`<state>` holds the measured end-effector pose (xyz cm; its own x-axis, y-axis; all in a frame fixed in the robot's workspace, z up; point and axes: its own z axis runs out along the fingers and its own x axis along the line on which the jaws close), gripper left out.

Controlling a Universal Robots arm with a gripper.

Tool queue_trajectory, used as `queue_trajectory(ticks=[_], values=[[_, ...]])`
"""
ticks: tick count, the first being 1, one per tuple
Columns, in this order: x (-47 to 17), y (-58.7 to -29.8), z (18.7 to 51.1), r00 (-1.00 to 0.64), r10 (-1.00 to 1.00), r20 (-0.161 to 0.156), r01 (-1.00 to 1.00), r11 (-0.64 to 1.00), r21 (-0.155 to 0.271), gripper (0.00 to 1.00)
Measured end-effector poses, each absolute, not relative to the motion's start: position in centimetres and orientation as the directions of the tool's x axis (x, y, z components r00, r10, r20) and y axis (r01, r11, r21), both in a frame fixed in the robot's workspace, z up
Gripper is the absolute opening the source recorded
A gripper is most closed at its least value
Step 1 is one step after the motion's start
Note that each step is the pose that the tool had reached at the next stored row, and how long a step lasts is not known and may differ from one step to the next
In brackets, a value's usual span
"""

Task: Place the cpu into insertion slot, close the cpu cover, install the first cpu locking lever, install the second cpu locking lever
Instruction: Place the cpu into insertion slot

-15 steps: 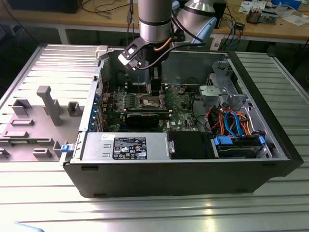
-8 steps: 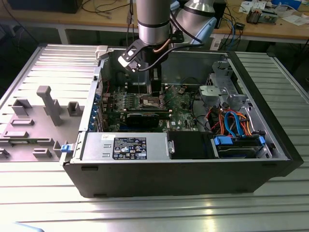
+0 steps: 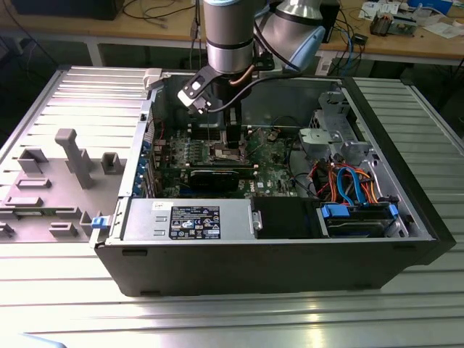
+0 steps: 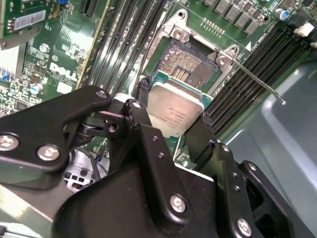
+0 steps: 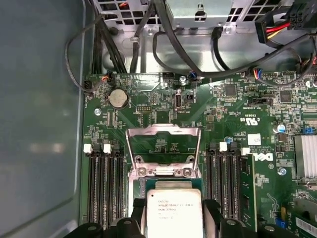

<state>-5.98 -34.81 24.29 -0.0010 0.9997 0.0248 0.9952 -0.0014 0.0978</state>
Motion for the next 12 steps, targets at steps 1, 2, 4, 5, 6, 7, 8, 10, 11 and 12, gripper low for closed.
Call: queue_trajectory(ticks=[1, 2, 4, 5, 6, 7, 8, 10, 11, 12], values=[[-6.2, -34.8, 24.2, -0.001, 1.000, 0.025, 0.995, -0.001, 0.104, 0.55], [-6.4, -34.7, 24.1, -0.001, 1.000, 0.025, 0.994, -0.001, 0.109, 0.55], [-6.6, -34.5, 23.7, -0.001, 1.000, 0.025, 0.994, -0.001, 0.112, 0.55], [-6.6, -34.4, 23.4, -0.002, 1.000, 0.025, 0.994, -0.001, 0.112, 0.55], [-6.6, -34.3, 23.3, -0.002, 1.000, 0.025, 0.994, -0.001, 0.112, 0.55], [-6.6, -34.3, 23.2, -0.002, 1.000, 0.025, 0.994, -0.001, 0.112, 0.55], [-6.6, -34.2, 23.0, -0.002, 1.000, 0.025, 0.994, -0.001, 0.112, 0.55], [-6.6, -34.2, 22.7, -0.002, 1.000, 0.025, 0.994, -0.001, 0.112, 0.55], [-6.7, -34.2, 22.4, -0.002, 1.000, 0.025, 0.994, -0.001, 0.112, 0.55], [-6.8, -34.2, 22.3, -0.002, 1.000, 0.025, 0.994, -0.001, 0.112, 0.55]])
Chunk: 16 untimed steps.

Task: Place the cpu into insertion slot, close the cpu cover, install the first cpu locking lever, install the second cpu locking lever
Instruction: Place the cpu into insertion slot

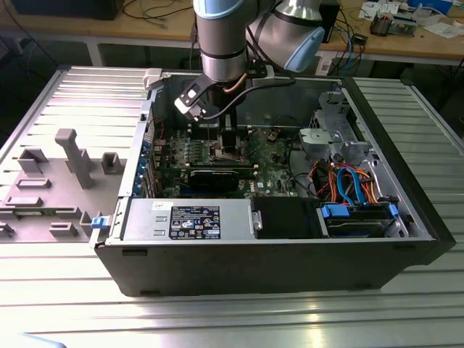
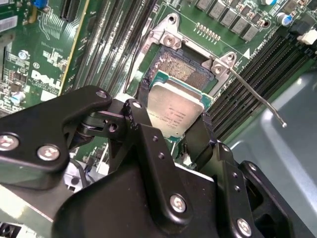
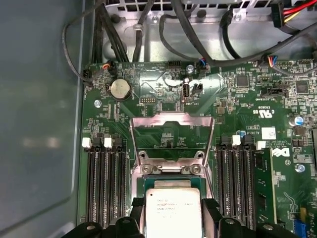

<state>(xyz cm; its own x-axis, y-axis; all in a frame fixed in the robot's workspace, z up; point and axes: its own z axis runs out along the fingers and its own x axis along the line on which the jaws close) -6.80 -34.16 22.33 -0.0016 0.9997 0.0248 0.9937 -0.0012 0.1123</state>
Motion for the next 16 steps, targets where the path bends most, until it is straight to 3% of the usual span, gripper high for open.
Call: queue_trajectory(ticks=[16], values=[[-6.97, -34.15, 22.15, -0.002, 1.000, 0.025, 0.994, -0.001, 0.113, 0.55]])
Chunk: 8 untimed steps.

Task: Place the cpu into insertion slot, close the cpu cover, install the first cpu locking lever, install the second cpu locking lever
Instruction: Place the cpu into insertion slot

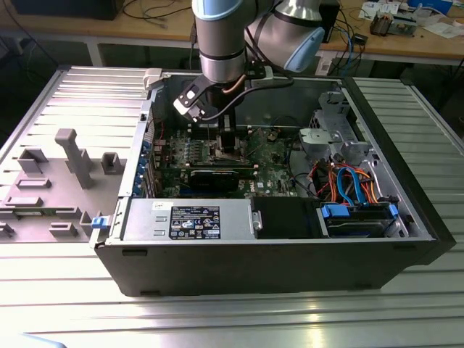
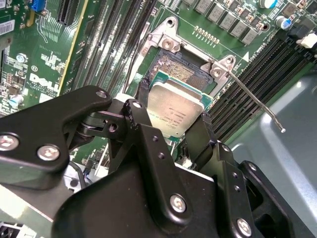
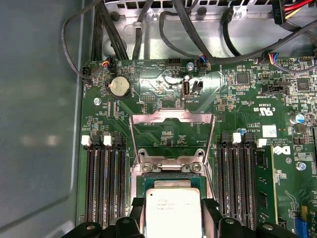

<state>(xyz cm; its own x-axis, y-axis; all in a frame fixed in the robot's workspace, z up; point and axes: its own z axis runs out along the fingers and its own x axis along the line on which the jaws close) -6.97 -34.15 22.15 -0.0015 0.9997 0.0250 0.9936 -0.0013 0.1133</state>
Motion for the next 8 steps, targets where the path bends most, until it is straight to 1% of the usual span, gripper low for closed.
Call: queue_trajectory(ticks=[8], values=[[-7.2, -34.2, 21.0, 0.002, 1.000, 0.026, 0.993, -0.005, 0.115, 0.55]])
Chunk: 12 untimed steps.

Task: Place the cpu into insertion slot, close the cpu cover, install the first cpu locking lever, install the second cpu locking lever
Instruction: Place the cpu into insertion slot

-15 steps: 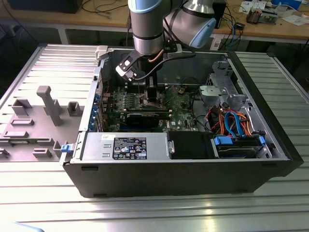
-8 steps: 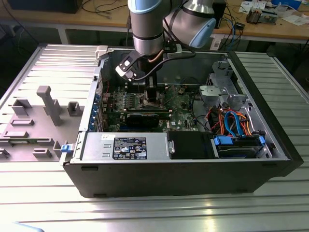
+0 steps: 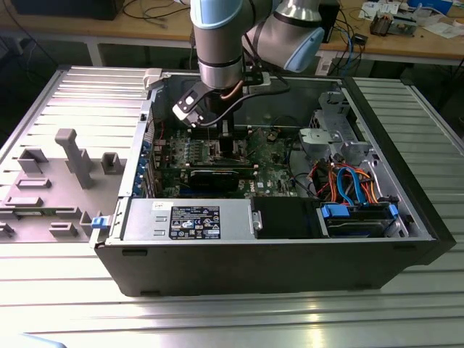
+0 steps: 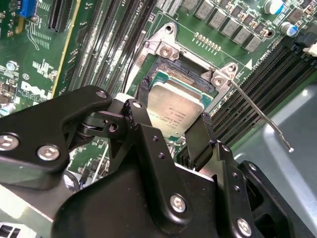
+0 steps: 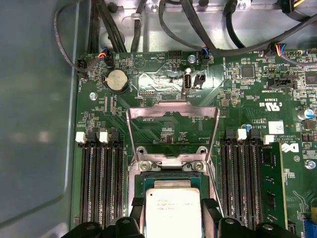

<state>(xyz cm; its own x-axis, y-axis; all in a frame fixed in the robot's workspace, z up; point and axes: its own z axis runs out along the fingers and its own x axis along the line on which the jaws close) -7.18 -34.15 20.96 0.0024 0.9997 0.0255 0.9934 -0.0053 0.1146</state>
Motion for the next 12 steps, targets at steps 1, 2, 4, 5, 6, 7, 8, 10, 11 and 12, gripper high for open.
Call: queue_trajectory(ticks=[1, 2, 4, 5, 6, 7, 8, 10, 11, 12], values=[[-7.18, -34.15, 20.89, 0.006, 1.000, 0.026, 0.993, -0.009, 0.115, 0.55], [-7.18, -34.15, 20.79, 0.011, 1.000, 0.026, 0.993, -0.014, 0.115, 0.55], [-7.18, -34.15, 20.51, 0.013, 1.000, 0.026, 0.993, -0.016, 0.115, 0.55], [-7.18, -34.15, 20.44, 0.013, 1.000, 0.026, 0.993, -0.016, 0.115, 0.55], [-7.18, -34.15, 20.36, 0.013, 1.000, 0.026, 0.993, -0.016, 0.115, 0.55], [-7.18, -34.15, 20.30, 0.013, 1.000, 0.026, 0.993, -0.016, 0.115, 0.55], [-7.18, -34.15, 20.25, 0.012, 1.000, 0.026, 0.993, -0.015, 0.115, 0.55], [-7.19, -34.16, 20.17, 0.010, 1.000, 0.026, 0.993, -0.013, 0.114, 0.55], [-7.19, -34.15, 20.13, 0.010, 1.000, 0.026, 0.993, -0.013, 0.115, 0.55], [-7.19, -34.15, 20.08, 0.009, 1.000, 0.026, 0.993, -0.012, 0.115, 0.55]])
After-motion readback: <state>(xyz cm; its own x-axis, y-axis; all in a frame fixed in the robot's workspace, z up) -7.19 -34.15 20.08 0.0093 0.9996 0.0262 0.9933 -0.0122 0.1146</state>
